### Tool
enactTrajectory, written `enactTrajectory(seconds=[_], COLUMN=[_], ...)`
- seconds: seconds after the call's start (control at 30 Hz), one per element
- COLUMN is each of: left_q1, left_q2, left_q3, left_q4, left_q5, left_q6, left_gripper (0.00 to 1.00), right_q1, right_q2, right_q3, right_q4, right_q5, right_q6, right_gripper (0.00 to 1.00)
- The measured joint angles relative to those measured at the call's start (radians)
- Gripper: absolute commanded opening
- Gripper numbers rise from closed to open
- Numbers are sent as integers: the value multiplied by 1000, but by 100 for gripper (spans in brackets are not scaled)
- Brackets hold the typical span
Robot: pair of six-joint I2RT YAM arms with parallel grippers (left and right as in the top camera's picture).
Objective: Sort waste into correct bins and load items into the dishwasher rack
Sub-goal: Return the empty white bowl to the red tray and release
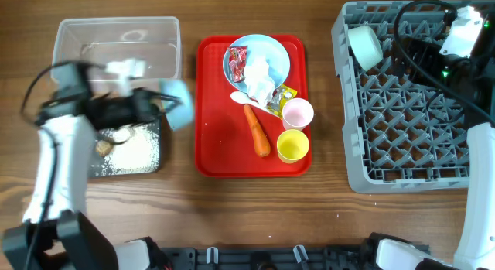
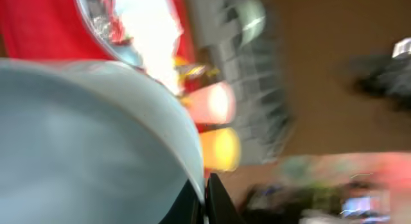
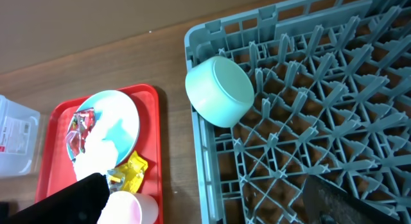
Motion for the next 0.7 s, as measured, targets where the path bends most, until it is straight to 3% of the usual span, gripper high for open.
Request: enactTrajectory(seconds=[0.07, 0.1, 0.17, 0.3, 0.4, 0.47, 0.63, 0.7], left_q1=[-99, -252, -393, -637, -716, -739, -738, -735], left_q2=[-3, 1, 11, 96, 153, 175, 178, 178], left_q3=[5, 5, 7, 7, 7, 7, 21, 68], left_q4=[34, 63, 73, 85, 105, 112, 129, 115], left_q5=[-112, -303, -525, -878, -978, -1011, -1042, -1043], left_q6=[-50, -135, -222, -365, -405, -419, -483, -501], left_gripper=[4, 4, 5, 10, 34, 56, 81, 84], right_q1=[0, 0, 0, 0, 0, 0, 8, 40], right_q2=[0, 0, 0, 0, 0, 0, 0, 4], right_q3=[0, 0, 0, 0, 0, 0, 0, 0], right_q4=[-4, -4, -7, -11, -19, -21, -18, -6], right_q5=[-2, -2, -3, -2, -2, -3, -44, -55], right_q6=[0, 0, 0, 0, 0, 0, 0, 1], right_gripper=[99, 99, 99, 99, 99, 98, 94, 94])
